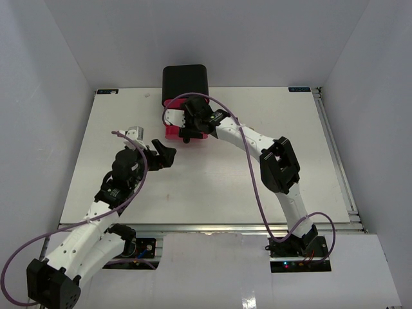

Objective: Organize the makeup

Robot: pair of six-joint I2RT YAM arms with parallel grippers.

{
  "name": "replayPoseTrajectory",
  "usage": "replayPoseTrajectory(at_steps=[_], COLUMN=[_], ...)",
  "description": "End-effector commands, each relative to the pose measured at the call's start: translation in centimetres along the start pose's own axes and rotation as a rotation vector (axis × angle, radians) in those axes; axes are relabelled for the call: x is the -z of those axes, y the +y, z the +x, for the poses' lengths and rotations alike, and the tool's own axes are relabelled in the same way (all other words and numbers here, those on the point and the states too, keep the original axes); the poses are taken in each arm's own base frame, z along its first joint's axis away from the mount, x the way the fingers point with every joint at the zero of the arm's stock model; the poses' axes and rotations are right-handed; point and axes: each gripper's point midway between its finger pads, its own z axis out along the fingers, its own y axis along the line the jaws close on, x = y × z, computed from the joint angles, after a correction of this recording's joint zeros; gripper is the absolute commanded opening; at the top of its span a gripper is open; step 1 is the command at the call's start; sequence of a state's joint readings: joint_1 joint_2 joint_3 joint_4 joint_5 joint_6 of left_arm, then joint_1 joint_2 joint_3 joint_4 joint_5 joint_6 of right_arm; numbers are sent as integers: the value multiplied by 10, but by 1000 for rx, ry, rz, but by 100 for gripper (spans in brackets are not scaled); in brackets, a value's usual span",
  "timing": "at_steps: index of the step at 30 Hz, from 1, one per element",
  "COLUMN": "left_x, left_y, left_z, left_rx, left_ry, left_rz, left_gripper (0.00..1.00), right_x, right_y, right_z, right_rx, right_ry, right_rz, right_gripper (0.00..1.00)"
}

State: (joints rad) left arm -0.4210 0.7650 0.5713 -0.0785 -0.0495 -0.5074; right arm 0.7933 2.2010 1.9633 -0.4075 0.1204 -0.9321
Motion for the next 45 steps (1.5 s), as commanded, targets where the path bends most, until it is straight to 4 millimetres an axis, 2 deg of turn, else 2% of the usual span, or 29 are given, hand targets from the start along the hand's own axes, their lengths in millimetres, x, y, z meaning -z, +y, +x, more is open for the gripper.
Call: replayPoseTrajectory(at_steps=[1,4,5,7,11,13,14,17,19,21,23,29,36,45], left_x=[-13,-20,-21,-24,-9,-6,-2,3,8,8,10,19,32,44], left_y=[19,33,39,56,113,129,140,166,186,198,211,208,202,202], left_z=[17,27,31,35,45,46,47,51,53,55,61,78,77,104], left_rx=[85,137,176,252,481,624,691,879,985,1068,1148,1274,1282,1316], left_ry=[72,116,130,132,141,137,138,92,73,58,59,69,66,128], left_rz=[-125,-229,-272,-380,-702,-794,-829,-916,-978,-1021,-1082,-1128,-1144,-1204], left_gripper=[98,98,98,98,98,98,98,98,98,98,98,98,98,98], right_x=[72,100,117,132,166,176,183,194,203,208,212,209,207,206], right_y=[-38,-32,-35,-26,24,44,61,82,87,83,81,87,92,94], right_z=[-41,-48,-51,-41,-24,-16,-12,3,11,22,25,32,33,33], right_rx=[-82,-145,-169,-235,-362,-407,-434,-466,-485,-529,-546,-569,-575,-580], right_ry=[-146,-218,-249,-285,-372,-394,-407,-423,-446,-461,-484,-496,-501,-504], right_rz=[67,3,-7,-88,-312,-373,-414,-419,-417,-413,-417,-424,-442,-442], right_gripper=[83,83,83,83,83,83,84,86,87,87,87,87,87,87])
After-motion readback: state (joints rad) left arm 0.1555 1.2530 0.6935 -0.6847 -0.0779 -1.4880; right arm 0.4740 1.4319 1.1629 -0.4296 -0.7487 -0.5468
